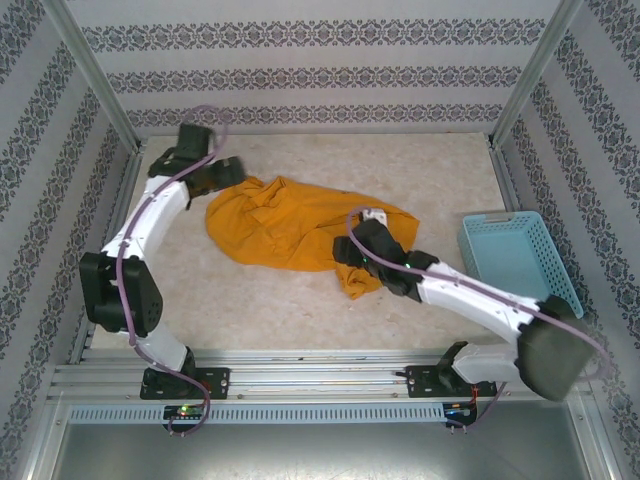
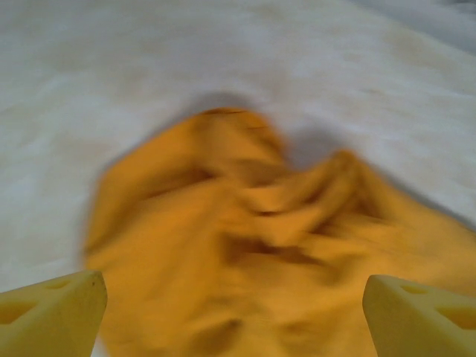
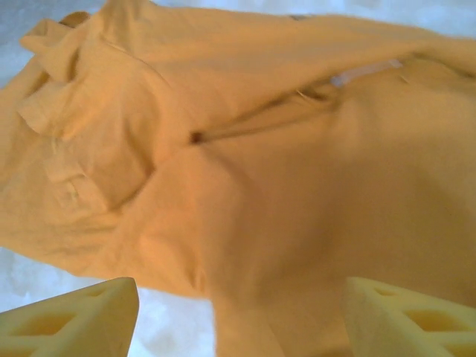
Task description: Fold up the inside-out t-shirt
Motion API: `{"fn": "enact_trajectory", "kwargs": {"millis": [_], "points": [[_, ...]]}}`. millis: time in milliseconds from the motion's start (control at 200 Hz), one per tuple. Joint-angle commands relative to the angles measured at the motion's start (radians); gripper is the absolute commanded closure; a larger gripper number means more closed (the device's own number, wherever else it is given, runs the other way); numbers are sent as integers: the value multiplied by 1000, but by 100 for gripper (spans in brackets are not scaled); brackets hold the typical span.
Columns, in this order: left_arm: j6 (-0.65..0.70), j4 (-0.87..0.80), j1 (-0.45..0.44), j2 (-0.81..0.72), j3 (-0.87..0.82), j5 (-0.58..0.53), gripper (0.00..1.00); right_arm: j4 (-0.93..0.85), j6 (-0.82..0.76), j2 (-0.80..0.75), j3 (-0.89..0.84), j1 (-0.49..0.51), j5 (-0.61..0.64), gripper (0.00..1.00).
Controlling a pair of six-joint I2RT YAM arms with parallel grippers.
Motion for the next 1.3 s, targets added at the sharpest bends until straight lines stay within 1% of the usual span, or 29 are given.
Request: {"fn": "enact_trajectory", "kwargs": {"millis": [0,110,185,300,400,500,560,629,684,729,764,774,779,784,824,829,839,899,954,974,1104,1199,1299], "points": [[-86,65,84,28,-98,-6,12,-49,-147,163,154,1,-120,25],[-102,116,173,77,-145,52,14,-91,-187,359,345,29,-162,23],[-105,160,203,114,-155,103,16,-115,-210,469,458,60,-164,21],[-98,208,209,167,-138,162,17,-184,-237,619,619,104,-142,20],[-106,216,208,217,-107,179,18,-253,-241,719,718,124,-67,19],[-112,211,207,276,-71,209,22,-326,-227,792,792,125,6,20],[-117,209,200,306,-53,219,24,-355,-224,830,830,122,53,23],[-117,208,187,330,-39,218,27,-370,-216,861,865,112,68,28],[-120,204,180,353,-27,221,31,-378,-211,878,885,98,72,35],[-122,204,175,368,-21,228,35,-385,-204,887,896,85,79,45],[-124,207,173,378,-18,234,39,-384,-204,884,896,74,83,55],[-123,208,172,381,-18,237,41,-383,-207,881,894,72,85,58],[-123,208,172,382,-18,237,41,-382,-209,879,891,68,86,61],[-123,208,172,383,-19,238,42,-382,-209,879,891,68,86,61],[-125,208,171,391,-19,242,50,-379,-214,860,876,58,97,74],[-126,208,172,391,-18,243,51,-378,-216,854,871,56,99,77],[-126,208,172,392,-19,244,52,-377,-216,848,867,55,102,78],[-125,212,171,393,-20,253,62,-348,-232,779,805,41,118,92],[-124,217,171,388,-25,263,71,-323,-241,703,738,25,127,99],[-124,219,172,386,-26,265,74,-315,-242,672,713,15,129,100],[-128,247,171,356,-48,281,100,-279,-228,465,548,-69,87,100],[-130,268,171,313,-75,281,100,-267,-220,318,456,-151,33,100],[-136,278,174,242,-112,252,100,-268,-229,192,396,-229,0,100]]}}
